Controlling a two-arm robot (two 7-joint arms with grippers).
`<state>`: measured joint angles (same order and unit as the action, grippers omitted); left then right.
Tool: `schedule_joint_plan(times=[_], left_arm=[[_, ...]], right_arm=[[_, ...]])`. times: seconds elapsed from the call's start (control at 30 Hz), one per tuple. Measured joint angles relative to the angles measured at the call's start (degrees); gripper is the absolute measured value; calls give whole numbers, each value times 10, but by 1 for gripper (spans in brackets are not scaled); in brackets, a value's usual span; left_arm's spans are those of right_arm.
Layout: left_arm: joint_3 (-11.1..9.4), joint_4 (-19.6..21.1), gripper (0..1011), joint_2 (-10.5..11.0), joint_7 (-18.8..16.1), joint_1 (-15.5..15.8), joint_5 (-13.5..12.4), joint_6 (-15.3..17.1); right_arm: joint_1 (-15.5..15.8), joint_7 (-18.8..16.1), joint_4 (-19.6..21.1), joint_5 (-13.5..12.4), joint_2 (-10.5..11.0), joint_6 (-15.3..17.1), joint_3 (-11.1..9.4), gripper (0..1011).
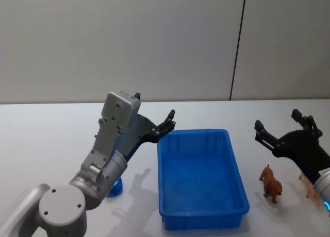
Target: Pick up the two dolls from the table and place them into the box.
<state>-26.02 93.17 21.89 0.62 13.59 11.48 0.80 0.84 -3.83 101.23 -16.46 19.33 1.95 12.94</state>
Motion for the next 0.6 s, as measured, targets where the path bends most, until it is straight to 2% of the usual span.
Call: schedule_joint_plan(times=[0.6], left_arm=[[0,0,1001,0,0,0,0,0]], right_arm=[[0,0,0,0,0,0,0,1001]])
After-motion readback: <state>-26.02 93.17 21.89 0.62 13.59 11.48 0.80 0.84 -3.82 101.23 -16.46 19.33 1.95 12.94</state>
